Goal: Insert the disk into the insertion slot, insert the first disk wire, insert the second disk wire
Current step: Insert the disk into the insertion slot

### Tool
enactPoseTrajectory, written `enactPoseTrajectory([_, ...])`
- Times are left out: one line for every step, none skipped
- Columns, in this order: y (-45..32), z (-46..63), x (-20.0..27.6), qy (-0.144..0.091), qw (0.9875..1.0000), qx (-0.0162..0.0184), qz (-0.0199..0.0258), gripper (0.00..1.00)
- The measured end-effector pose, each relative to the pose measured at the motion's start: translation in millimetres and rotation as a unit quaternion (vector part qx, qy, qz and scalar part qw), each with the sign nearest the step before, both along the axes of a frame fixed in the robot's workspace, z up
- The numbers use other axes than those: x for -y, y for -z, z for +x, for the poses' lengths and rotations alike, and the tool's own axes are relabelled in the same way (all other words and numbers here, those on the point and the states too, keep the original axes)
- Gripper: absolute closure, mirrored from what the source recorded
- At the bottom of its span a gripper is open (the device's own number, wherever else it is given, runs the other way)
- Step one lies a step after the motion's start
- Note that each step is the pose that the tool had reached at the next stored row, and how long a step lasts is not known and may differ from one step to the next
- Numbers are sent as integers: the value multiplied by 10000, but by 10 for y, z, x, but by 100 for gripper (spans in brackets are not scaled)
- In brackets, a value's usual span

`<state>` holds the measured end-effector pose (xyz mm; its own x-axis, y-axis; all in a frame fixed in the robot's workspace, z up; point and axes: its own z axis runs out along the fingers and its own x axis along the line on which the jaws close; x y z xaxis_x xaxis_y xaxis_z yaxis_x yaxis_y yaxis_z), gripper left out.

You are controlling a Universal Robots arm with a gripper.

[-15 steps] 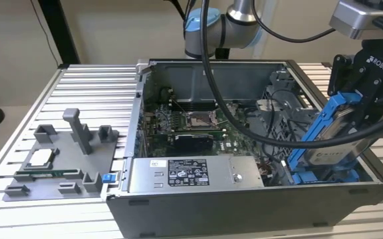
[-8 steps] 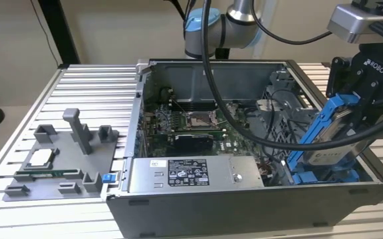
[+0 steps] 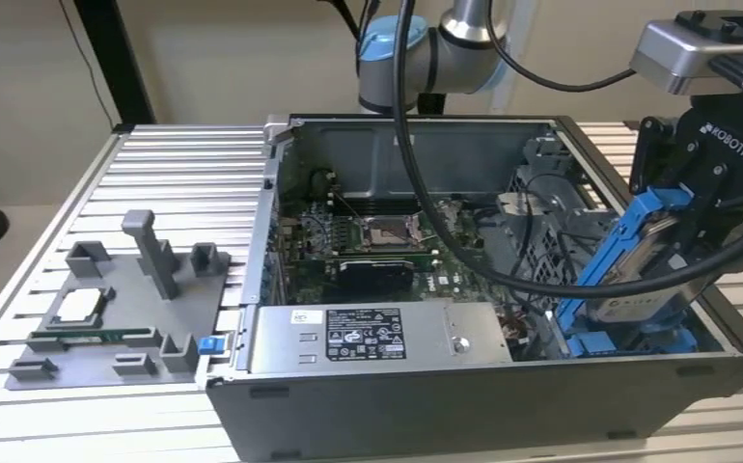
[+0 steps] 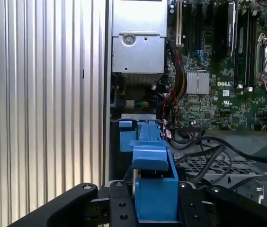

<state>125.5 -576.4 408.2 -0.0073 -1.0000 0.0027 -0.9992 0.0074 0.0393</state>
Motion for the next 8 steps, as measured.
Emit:
enactPoseTrajectory([16,0,-1,-1,10000,0,2,100])
enactPoseTrajectory([32,1,-1,-2,10000,0,5,100])
enactPoseTrajectory([50,1,-2,-2,10000,0,9,100])
enactPoseTrajectory([67,1,-3,-3,10000,0,11,100])
enactPoseTrajectory([85,1,-4,-3,10000,0,15,100])
enactPoseTrajectory([104,1,-5,-4,10000,0,18,100])
enactPoseTrajectory([123,1,-5,-4,10000,0,20,100])
enactPoseTrajectory([141,1,-6,-5,10000,0,22,100])
